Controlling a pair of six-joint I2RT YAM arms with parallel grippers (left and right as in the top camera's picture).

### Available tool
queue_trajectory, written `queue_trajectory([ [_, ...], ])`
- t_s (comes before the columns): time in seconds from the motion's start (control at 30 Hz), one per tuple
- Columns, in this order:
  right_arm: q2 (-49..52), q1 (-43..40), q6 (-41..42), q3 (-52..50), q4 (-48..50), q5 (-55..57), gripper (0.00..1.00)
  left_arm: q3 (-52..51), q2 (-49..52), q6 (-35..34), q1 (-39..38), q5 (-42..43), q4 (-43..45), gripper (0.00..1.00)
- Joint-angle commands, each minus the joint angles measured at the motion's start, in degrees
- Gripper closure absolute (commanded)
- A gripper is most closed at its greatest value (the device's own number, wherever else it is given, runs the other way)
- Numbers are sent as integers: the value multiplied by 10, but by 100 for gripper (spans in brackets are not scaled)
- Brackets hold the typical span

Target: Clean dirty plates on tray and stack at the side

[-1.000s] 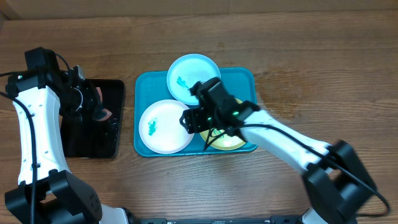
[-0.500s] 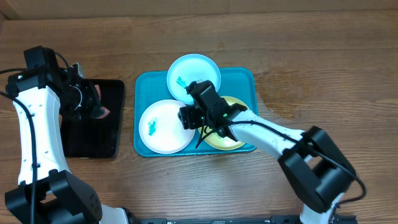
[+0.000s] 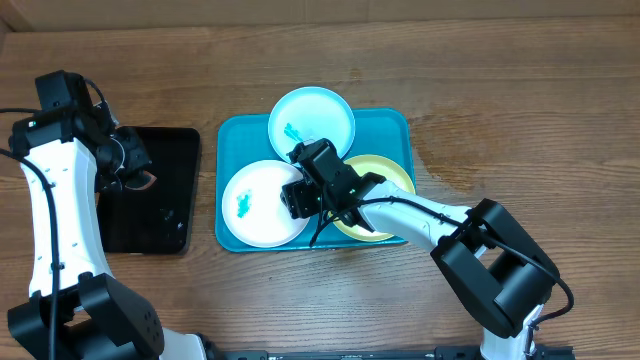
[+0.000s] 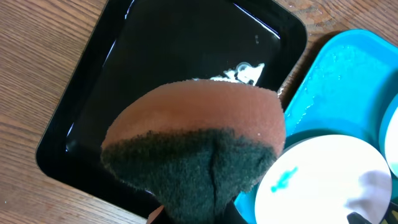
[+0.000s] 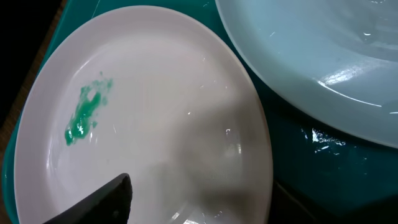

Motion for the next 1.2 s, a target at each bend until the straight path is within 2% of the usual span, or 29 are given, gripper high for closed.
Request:
queue_trajectory([
  [0.0,4,3,-10,3,5,9,34,9,-13,-13,2,-10,-1,96],
  [0.1,7,3,-10,3,3,12,45,9,-13,-13,2,-10,-3,96],
  [0.33,9,3,-8,3,1,12,59,5,-7,-12,2,-11,8,96],
  [0.53,12,3,4,3,-7,12,54,4,16,-12,2,-7,11,96],
  [0.7,22,3,23,3,-5,12,53,5,10,-7,2,36,15,96],
  [0.9,22,2,23,5,-3,12,74,6,3,33,2,96,-14,96],
  [1.03,22,1,25,6,-3,12,77,5,3,86,1,183,-33,96],
  [1.17,22,1,25,12,-4,12,88,5,3,144,-12,257,-49,96],
])
